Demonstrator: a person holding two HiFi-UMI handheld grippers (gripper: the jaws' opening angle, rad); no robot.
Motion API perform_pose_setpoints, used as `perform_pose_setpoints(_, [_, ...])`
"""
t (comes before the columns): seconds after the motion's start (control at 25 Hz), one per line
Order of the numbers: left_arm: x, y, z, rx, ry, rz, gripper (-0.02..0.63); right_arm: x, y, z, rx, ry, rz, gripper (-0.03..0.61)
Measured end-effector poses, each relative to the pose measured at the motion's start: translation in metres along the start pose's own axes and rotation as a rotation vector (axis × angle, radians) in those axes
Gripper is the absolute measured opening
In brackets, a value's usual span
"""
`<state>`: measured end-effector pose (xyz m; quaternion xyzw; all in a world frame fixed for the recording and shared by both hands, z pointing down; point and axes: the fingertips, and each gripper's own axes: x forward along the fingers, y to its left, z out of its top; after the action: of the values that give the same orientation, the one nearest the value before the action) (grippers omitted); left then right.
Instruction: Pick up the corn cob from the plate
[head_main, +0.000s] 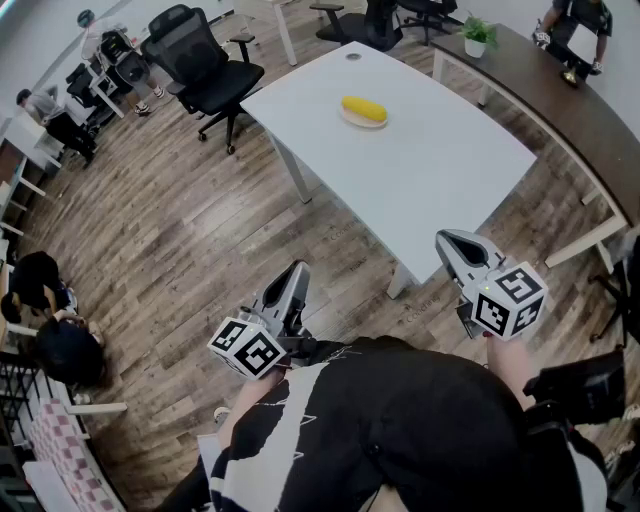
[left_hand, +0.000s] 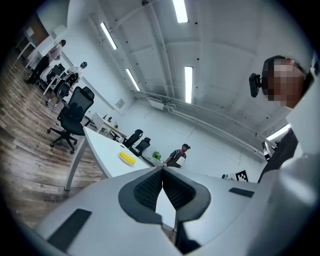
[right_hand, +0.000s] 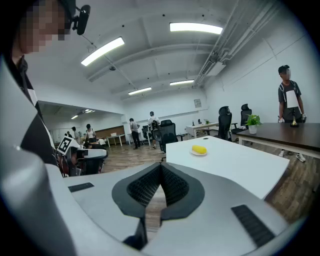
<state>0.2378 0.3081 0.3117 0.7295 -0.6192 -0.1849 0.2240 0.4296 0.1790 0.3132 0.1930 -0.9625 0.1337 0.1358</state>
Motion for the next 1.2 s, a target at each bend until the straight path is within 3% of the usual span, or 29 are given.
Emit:
perform_pose_setpoints(0.32, [-0.011, 0.010, 0.006, 0.004, -0.002, 0.028, 0.014, 0.013, 0.007, -0.002, -0.006, 0.020, 0.014, 0.015])
perform_pose_setpoints(0.48, [-0.007, 0.021, 0.017, 0.012, -0.026, 0.004, 0.014, 0.029, 0.005, -0.001, 0.004, 0.023, 0.012, 0.015])
perform_pose_setpoints(0.76, [0.016, 0.062, 0.039, 0.001, -0.062, -0.006, 0.014, 0.063, -0.010, 0.006, 0.036, 0.022, -0.031, 0.015])
perform_pose_setpoints(1.2, [0.096, 0.135, 0.111, 0.003, 0.004, -0.176, 0.015, 0.144, -0.038, 0.053, 0.081, -0.016, -0.188, 0.015])
